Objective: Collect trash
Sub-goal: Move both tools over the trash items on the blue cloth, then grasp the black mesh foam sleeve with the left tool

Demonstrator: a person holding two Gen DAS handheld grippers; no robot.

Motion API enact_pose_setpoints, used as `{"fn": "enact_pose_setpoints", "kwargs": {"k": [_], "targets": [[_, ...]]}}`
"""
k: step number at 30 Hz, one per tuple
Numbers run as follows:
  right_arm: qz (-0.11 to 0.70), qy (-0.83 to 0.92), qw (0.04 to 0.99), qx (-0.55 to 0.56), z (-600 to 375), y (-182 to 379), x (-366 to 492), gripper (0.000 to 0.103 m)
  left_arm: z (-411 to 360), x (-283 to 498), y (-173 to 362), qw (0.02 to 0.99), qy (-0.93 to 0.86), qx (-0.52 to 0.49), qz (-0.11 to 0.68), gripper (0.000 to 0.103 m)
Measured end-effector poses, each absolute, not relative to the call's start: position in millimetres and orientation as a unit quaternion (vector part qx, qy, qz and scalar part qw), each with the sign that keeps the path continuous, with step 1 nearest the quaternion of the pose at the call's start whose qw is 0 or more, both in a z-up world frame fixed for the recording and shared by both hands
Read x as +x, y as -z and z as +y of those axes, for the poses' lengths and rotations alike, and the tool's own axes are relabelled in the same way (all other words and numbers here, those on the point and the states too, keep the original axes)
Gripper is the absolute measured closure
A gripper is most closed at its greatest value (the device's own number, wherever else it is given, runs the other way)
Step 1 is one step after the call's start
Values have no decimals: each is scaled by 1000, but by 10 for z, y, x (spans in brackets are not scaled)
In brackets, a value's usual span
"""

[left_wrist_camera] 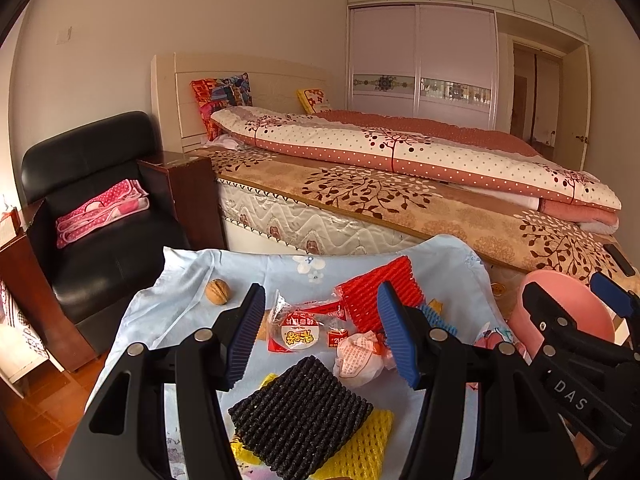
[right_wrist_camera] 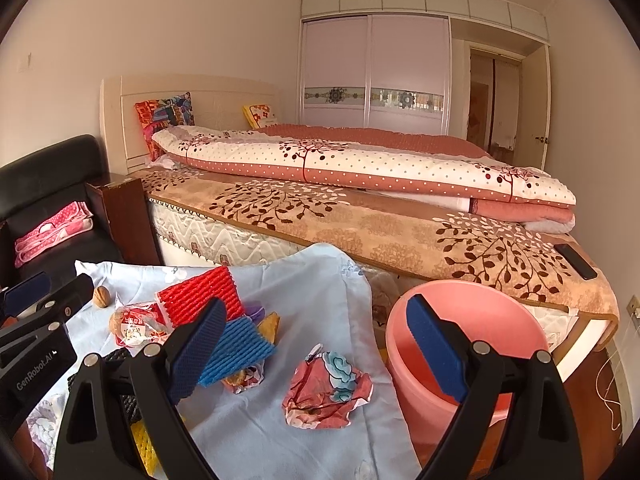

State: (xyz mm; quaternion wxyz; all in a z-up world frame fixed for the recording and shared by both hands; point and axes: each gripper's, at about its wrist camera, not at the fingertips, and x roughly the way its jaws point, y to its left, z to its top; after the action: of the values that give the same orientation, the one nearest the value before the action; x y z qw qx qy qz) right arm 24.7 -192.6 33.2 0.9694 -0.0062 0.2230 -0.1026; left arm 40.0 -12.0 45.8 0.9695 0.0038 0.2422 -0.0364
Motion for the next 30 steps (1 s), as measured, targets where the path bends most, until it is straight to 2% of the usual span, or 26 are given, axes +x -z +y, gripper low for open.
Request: {"fn": "enact_pose_setpoints", "kwargs": {"k": [15,21,30], "targets": [[235,90,968,-9,-2064,-267,217,13,218,435,-355,966,38,-3,257,44],[253,73,965,7,-2096,-163,231,18,378,373,-322,966,43,5,255,44],[269,32,963,8,-1918,-32,270,19,506,159,-250,963,75,16,258,44]]}}
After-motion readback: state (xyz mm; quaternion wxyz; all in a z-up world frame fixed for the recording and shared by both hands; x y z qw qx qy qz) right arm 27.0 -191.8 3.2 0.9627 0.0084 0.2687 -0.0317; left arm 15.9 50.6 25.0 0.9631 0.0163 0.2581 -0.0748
